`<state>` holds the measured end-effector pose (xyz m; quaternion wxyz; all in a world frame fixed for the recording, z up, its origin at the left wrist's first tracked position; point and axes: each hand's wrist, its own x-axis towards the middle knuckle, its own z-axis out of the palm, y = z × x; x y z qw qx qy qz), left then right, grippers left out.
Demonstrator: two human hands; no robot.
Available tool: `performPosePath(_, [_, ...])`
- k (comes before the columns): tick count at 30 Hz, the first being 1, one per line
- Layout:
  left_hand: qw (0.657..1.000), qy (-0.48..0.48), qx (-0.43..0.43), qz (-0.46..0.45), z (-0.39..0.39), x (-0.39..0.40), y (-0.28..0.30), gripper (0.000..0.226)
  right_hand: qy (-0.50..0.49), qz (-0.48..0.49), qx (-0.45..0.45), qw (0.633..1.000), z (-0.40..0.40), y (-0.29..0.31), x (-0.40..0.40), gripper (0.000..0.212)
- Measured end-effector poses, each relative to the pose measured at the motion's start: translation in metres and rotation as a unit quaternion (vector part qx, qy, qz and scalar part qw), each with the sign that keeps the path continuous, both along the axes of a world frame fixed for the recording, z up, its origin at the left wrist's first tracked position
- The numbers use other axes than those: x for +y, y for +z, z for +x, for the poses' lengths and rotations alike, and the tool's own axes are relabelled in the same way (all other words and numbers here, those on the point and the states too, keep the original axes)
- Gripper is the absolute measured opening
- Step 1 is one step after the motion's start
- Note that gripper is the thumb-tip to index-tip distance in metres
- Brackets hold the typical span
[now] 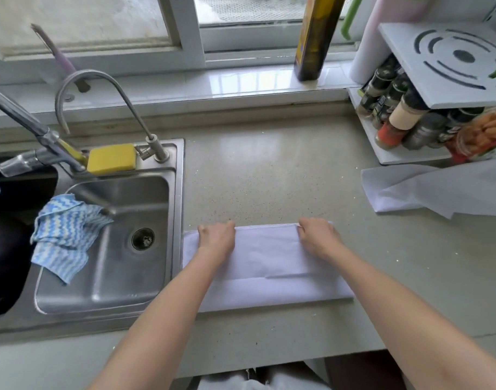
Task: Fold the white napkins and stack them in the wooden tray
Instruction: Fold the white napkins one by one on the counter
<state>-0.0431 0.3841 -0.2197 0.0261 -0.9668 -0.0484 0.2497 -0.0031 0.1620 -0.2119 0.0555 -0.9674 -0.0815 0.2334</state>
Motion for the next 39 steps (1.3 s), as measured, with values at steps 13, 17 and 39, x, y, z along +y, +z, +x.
performPosePath(13, [0.999,0.023,0.007,-0.03,-0.003,-0.001,0.01,0.027,-0.014,0.011,0.023,1.0,0.0,0.007,0.001,0.024])
performPosePath(17, [0.996,0.01,-0.084,0.027,-0.012,-0.015,0.022,0.028,-0.02,0.011,0.028,0.999,0.001,0.009,0.002,0.02])
performPosePath(39, [0.986,-0.108,0.055,-0.117,-0.046,-0.051,0.003,0.137,0.044,0.017,-0.104,0.994,-0.093,-0.047,-0.05,0.06])
